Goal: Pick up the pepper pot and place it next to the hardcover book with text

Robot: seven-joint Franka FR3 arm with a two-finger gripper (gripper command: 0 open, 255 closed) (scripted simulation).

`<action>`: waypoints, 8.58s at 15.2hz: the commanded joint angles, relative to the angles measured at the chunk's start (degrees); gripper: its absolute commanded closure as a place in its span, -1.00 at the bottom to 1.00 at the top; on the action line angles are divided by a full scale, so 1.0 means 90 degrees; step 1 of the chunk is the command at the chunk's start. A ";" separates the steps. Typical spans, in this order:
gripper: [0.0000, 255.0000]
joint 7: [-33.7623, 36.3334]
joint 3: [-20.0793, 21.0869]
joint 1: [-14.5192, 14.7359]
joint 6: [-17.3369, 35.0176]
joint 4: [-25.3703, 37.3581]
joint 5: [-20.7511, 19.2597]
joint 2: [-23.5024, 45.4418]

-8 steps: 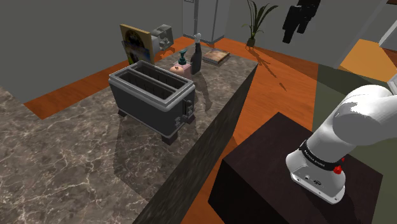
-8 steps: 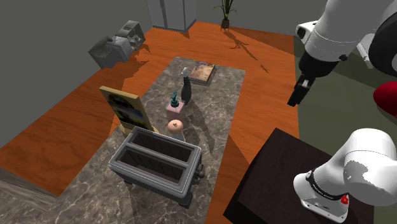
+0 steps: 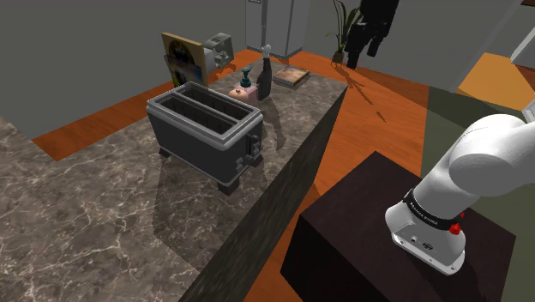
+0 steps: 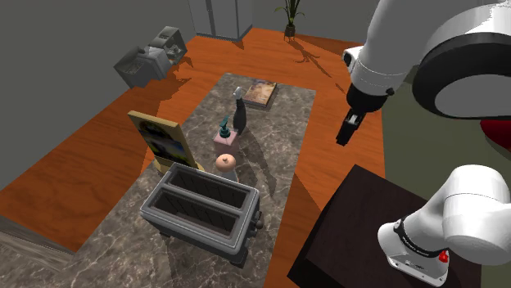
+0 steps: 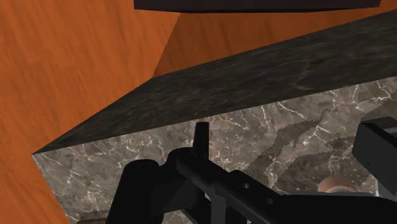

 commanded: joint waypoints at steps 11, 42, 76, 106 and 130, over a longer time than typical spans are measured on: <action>-1.00 0.0916 0.0638 0.0104 0.1852 0.0806 0.0277 0.2397; -1.00 0.2153 0.1045 0.0491 0.3462 0.3284 -0.0455 0.6202; 1.00 0.1960 0.1115 0.0489 0.1559 0.4783 -0.0243 0.5773; 1.00 0.1379 0.0994 0.0249 -0.0467 0.7074 -0.0220 0.6016; 1.00 -0.1774 -0.0156 -0.1845 0.1020 0.6055 0.0317 0.6411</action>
